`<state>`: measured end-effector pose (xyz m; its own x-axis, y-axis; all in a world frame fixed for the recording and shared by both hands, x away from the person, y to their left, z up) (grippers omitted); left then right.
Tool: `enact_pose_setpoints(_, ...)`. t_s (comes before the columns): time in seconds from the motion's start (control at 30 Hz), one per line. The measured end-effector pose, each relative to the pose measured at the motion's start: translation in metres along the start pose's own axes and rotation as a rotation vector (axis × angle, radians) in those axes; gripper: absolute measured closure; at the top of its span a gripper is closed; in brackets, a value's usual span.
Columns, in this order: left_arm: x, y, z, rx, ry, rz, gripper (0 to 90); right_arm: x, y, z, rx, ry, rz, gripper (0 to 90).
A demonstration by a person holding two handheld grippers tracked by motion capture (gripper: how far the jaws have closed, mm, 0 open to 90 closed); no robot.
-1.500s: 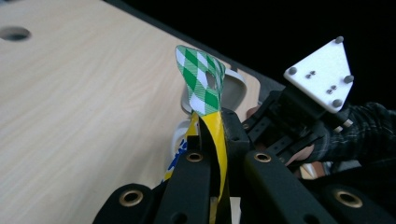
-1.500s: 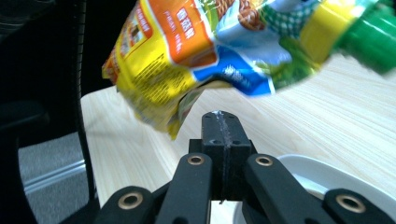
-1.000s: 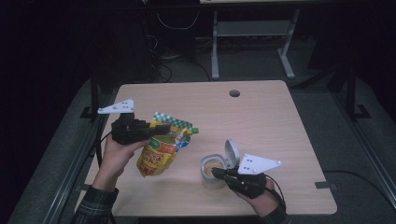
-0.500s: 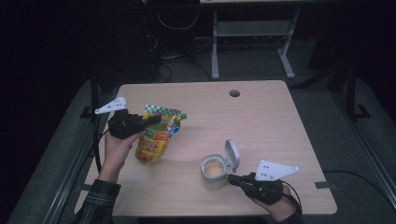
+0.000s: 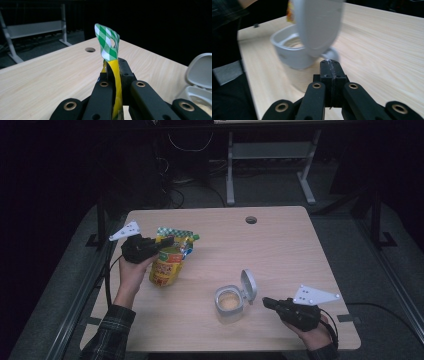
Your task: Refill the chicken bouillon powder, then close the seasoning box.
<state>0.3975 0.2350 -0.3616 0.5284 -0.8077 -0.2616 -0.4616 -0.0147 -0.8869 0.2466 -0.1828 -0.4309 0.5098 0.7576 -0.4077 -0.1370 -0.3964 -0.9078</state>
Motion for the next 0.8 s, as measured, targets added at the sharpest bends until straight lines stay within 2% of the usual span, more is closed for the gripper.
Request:
enact_pose_setpoints(0.13, -0.001, 0.006, 0.009, -0.033, 0.021, -0.029, 89.9, -0.001, 0.004, -0.012, 0.013, 0.051, 0.000, 90.0)
enact_pose_setpoints(0.37, -0.014, 0.012, 0.007, -0.033, 0.015, -0.035, 89.8, -0.002, 0.003, -0.022, 0.024, 0.103, -0.013, 90.0)
enact_pose_setpoints(0.47, -0.023, 0.015, 0.002, -0.016, 0.006, -0.021, 89.7, -0.003, 0.002, -0.024, 0.034, 0.112, -0.018, 90.0)
enact_pose_setpoints(0.8, -0.051, 0.031, -0.008, -0.008, -0.007, -0.042, 89.1, -0.002, 0.001, -0.032, 0.043, 0.124, -0.026, 90.0)
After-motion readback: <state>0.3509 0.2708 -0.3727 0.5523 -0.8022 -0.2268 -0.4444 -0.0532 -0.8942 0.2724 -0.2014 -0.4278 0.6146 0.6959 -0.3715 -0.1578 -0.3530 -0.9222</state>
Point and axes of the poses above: each handheld gripper's, and its own axes: x roughly forward along the jaws, y roughly out of its underside, z roughly to its left, the point moved 3 cm from there along x, roughly forward along the jaws, and after that the axes turned 14 degrees about -x, right-handed, at the moved point
